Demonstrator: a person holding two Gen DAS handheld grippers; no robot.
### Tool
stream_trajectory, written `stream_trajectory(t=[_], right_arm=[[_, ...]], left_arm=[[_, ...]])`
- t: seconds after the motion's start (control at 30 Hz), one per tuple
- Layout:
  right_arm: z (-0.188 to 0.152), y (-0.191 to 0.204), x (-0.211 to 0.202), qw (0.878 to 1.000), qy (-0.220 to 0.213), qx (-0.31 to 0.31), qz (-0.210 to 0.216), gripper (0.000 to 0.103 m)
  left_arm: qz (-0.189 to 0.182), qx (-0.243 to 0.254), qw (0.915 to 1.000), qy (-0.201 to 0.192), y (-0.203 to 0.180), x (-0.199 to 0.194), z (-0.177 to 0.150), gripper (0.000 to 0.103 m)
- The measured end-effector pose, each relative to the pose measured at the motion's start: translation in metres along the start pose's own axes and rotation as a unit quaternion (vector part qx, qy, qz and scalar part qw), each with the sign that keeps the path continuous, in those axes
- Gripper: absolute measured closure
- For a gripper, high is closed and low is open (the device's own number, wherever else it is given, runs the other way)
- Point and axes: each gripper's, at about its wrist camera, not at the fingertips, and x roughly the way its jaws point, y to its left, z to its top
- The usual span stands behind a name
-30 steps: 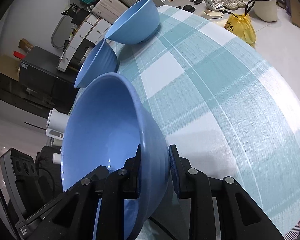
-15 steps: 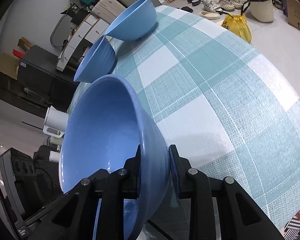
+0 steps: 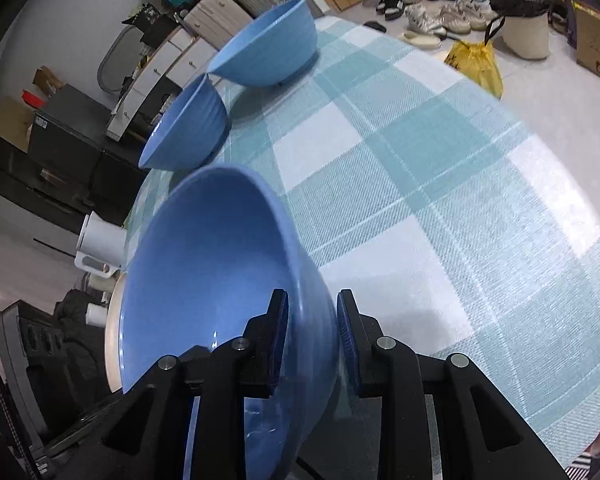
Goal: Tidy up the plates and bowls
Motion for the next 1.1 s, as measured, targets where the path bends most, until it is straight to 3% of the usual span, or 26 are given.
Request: stream_trajectory(t=[0.17,0.27,0.5,0.57,0.67,1.1], right_arm=[[0.004,-0.001,-0.008,1.000,-0.020,-0.002,-0.003,0.070],[0.005,0.000,-0.019,0.999,-0.044,-0.011,-0.005,0.055],[0.002,0.001,-0.046,0.996,-0.087,-0.031,0.004,0.054],[0.000,0.000,-0.054,0.994,-0.100,-0.032,0.007,0.054],[-0.004,0.000,-0.066,0.992,-0.119,-0.032,0.019,0.053],[-0.050,0.034,-0.146,0.967,-0.220,-0.112,0.065,0.052]], left_arm=[[0.012,-0.007,0.9998,-0.012,0.007,-0.007,0.003,0.076],[0.020,-0.012,0.9994,-0.025,0.012,-0.013,0.004,0.069],[0.037,-0.007,0.9959,-0.082,0.016,-0.045,0.000,0.066],[0.052,0.000,0.9930,-0.106,0.016,-0.058,-0.003,0.058],[0.065,0.006,0.9894,-0.130,0.018,-0.070,-0.008,0.055],[0.078,0.044,0.9823,-0.164,0.009,-0.115,-0.040,0.049]])
